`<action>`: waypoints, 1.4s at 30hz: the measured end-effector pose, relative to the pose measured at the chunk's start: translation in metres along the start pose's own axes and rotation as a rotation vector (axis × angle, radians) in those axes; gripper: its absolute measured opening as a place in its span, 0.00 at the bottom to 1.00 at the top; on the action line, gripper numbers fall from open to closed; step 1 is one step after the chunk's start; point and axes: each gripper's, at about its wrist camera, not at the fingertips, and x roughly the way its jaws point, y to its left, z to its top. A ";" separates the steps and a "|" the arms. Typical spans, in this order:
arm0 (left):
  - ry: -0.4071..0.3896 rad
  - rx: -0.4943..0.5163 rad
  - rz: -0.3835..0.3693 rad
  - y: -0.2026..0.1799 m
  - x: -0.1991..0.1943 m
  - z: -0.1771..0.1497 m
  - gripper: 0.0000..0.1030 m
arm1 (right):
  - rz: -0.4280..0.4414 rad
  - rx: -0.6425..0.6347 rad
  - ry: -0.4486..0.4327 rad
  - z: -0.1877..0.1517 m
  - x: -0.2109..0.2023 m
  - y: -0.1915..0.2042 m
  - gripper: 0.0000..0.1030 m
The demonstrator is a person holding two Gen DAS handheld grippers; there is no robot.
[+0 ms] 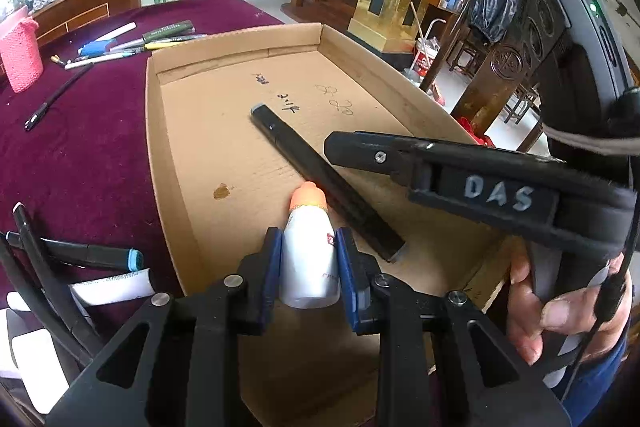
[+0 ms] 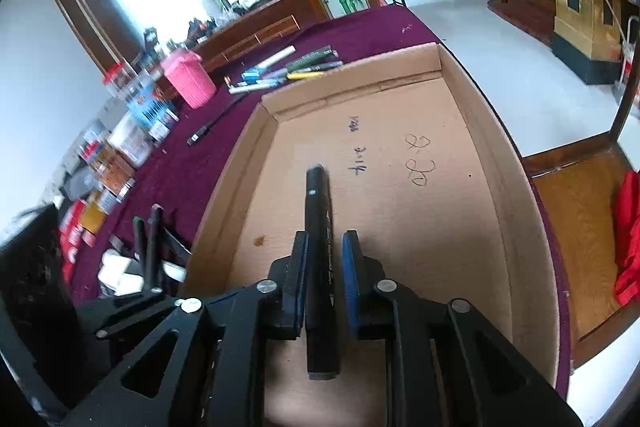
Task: Organize rigid objects
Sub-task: 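Lower the black marker into the tray with the right tool while the left tool carries the glue bottle over, then set the white glue bottle in the tray and open the left tool, then grasp the black tape roll by its rim with the right tool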
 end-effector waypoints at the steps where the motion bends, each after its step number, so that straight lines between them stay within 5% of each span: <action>1: -0.003 0.004 0.006 0.000 -0.001 -0.001 0.24 | 0.015 0.009 -0.007 0.000 -0.001 -0.001 0.19; 7: -0.023 -0.002 0.008 0.005 -0.004 0.000 0.25 | 0.052 0.007 -0.103 0.001 -0.019 -0.002 0.21; 12: -0.058 -0.009 0.023 0.006 -0.017 0.002 0.34 | -0.088 -0.089 -0.258 0.000 -0.040 0.016 0.21; 19: -0.042 -0.038 -0.056 0.011 -0.055 0.001 0.34 | 0.069 0.006 -0.245 0.004 -0.046 0.013 0.22; 24: -0.048 -0.070 -0.075 0.035 -0.100 -0.015 0.34 | 0.107 -0.109 -0.251 -0.011 -0.070 0.063 0.50; 26: -0.071 -0.092 -0.040 0.053 -0.122 -0.028 0.34 | 0.158 -0.166 -0.215 -0.021 -0.073 0.090 0.60; 30: -0.123 -0.181 0.023 0.101 -0.160 -0.061 0.35 | 0.227 -0.260 -0.098 -0.039 -0.058 0.143 0.60; 34: -0.176 -0.352 0.121 0.168 -0.193 -0.105 0.46 | 0.298 -0.337 0.038 -0.061 -0.025 0.192 0.60; 37: -0.176 -0.441 0.208 0.209 -0.200 -0.131 0.46 | 0.295 -0.438 0.122 -0.080 0.007 0.231 0.60; 42: -0.143 -0.530 0.214 0.240 -0.190 -0.161 0.47 | 0.227 -0.609 0.166 -0.104 0.040 0.270 0.60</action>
